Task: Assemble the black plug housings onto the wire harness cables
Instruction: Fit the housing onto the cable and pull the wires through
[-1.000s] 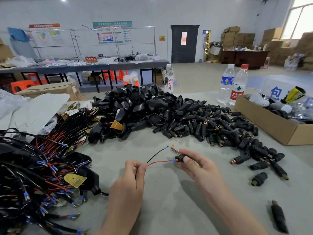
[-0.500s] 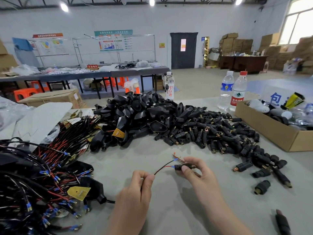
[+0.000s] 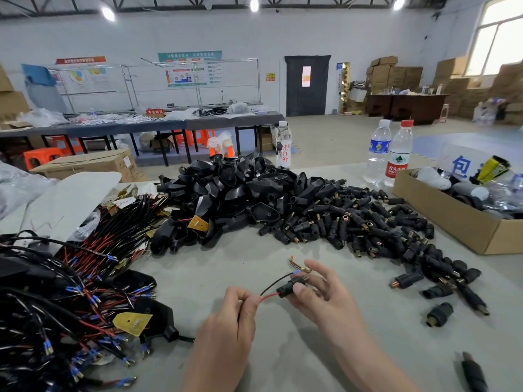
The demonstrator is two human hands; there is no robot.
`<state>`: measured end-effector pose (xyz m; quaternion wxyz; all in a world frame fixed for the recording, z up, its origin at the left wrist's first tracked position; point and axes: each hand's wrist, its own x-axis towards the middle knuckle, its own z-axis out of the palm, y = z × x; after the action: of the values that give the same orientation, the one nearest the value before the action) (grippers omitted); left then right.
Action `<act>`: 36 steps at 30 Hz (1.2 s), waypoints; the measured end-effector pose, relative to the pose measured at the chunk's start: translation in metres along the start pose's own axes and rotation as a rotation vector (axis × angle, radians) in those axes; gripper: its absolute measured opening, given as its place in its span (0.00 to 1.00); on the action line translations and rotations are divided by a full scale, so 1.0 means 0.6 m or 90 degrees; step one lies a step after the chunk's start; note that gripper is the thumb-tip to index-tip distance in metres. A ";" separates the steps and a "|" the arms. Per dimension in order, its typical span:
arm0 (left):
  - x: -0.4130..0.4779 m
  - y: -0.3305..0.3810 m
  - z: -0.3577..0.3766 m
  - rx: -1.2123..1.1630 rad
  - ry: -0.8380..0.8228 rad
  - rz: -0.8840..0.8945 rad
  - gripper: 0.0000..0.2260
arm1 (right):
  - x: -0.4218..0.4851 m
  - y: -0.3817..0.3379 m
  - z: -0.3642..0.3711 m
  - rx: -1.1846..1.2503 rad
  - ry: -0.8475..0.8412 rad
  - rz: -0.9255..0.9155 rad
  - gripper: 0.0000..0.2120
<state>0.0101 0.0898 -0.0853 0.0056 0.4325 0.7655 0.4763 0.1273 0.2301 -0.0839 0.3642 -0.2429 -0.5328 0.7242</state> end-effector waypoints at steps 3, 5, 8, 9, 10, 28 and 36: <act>0.001 -0.008 -0.001 -0.008 0.028 -0.009 0.16 | -0.003 0.001 0.009 0.093 -0.042 0.055 0.15; 0.005 -0.009 -0.001 -0.031 0.044 -0.011 0.15 | -0.005 -0.003 0.007 0.148 -0.061 0.075 0.15; 0.008 -0.007 0.001 -0.057 0.050 -0.015 0.14 | -0.010 -0.007 0.009 0.229 -0.088 0.113 0.16; 0.008 -0.008 0.001 -0.064 0.054 -0.018 0.13 | -0.013 -0.007 0.012 0.257 -0.098 0.128 0.17; 0.007 -0.009 0.001 -0.066 0.058 -0.020 0.12 | -0.015 -0.007 0.015 0.285 -0.108 0.142 0.17; 0.011 0.010 0.005 -0.290 0.031 -0.127 0.06 | -0.011 0.000 0.011 0.128 0.017 0.036 0.15; 0.015 0.015 0.004 -0.321 -0.012 -0.148 0.15 | -0.010 0.005 0.016 0.150 0.028 0.052 0.09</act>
<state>0.0113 0.0990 -0.0761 0.1750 0.3312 0.6675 0.6436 0.1230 0.2189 -0.0841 0.3721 -0.2358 -0.4258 0.7903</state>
